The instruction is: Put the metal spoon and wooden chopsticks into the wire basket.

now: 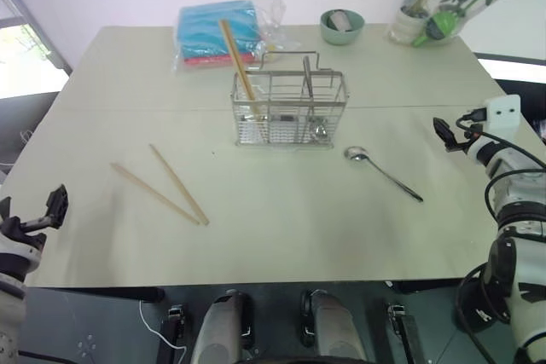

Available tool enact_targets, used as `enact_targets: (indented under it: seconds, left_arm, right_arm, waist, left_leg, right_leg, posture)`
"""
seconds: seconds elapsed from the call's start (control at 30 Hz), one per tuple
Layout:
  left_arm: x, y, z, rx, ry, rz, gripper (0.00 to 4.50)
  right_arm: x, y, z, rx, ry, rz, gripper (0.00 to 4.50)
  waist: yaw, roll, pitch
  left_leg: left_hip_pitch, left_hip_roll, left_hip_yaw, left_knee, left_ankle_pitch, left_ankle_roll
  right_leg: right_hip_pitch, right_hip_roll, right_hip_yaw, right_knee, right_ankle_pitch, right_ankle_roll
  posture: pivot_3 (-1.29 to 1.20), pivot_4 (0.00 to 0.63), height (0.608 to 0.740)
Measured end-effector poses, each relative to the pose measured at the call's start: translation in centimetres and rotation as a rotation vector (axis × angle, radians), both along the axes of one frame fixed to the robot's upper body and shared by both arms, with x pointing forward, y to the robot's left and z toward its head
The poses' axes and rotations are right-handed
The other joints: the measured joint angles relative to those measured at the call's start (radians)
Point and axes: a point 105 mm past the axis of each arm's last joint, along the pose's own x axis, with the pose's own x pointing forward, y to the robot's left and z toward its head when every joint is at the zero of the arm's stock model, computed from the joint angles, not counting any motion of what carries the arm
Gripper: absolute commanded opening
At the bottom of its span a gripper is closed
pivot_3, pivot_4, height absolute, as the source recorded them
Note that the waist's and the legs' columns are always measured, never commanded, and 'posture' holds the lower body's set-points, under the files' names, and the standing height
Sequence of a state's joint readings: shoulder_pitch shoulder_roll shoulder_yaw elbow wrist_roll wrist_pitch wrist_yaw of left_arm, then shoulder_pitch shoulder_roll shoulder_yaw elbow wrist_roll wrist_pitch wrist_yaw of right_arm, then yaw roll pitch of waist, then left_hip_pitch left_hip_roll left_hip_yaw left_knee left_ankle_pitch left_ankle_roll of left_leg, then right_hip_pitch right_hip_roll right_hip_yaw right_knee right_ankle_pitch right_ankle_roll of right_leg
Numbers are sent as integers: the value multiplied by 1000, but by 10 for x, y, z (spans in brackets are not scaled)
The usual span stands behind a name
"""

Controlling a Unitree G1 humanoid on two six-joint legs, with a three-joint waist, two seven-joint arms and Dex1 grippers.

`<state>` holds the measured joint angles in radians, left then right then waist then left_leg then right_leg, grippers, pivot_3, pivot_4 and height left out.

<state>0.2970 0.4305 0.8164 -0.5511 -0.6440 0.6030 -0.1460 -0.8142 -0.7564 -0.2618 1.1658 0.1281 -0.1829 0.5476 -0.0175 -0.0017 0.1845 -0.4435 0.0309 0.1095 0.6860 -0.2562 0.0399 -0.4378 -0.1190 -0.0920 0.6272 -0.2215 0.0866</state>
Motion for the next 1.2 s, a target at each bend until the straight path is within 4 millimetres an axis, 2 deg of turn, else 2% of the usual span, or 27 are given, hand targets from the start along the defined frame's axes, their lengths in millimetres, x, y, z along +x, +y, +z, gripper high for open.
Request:
enact_targets:
  seconds: [0.7,0.8,0.9,0.97,1.07,1.13,1.2]
  left_arm:
    - [10,-1,14,31,-16,-33,4479]
    - [21,-5,29,11,-44,-91,4479]
    - [33,-25,66,21,-109,-252,4479]
    - [37,-47,83,32,-111,-400,4479]
    - [37,-86,110,69,-101,-652,4479]
    - [33,-119,123,110,-81,-850,4479]
    - [28,-145,123,126,-35,-1011,4479]
  right_arm:
    - [0,0,1,-2,1,8,4500]
    - [0,1,4,-12,4,27,4500]
    - [6,7,23,-21,-4,84,4500]
    - [6,10,35,-47,0,131,4500]
    - [5,22,46,-93,56,255,4500]
    - [1,36,46,-101,130,376,4500]
    - [-3,50,44,-112,189,481,4500]
  waist:
    - [1,0,0]
    - [3,0,0]
    - [0,0,0]
    - [0,0,0]
    - [0,0,0]
    - [-2,1,1]
    - [-2,2,1]
  left_leg:
    - [0,0,0,0,1,-1]
    - [0,0,0,0,2,-2]
    - [1,0,0,0,2,-3]
    - [1,0,0,-1,6,-9]
    - [1,0,0,-1,6,-10]
    - [1,0,0,-2,6,-10]
    - [1,0,0,-2,6,-11]
  right_leg:
    - [0,0,0,1,0,0]
    - [0,0,0,1,0,0]
    - [0,0,0,2,0,0]
    - [0,0,0,1,0,0]
    - [0,0,0,2,0,0]
    - [0,0,0,2,0,0]
    - [-1,0,0,2,0,0]
  posture:
    - [0,150,715]
    - [0,150,715]
    - [0,150,715]
    - [0,150,715]
    - [0,150,715]
    - [0,150,715]
    - [0,150,715]
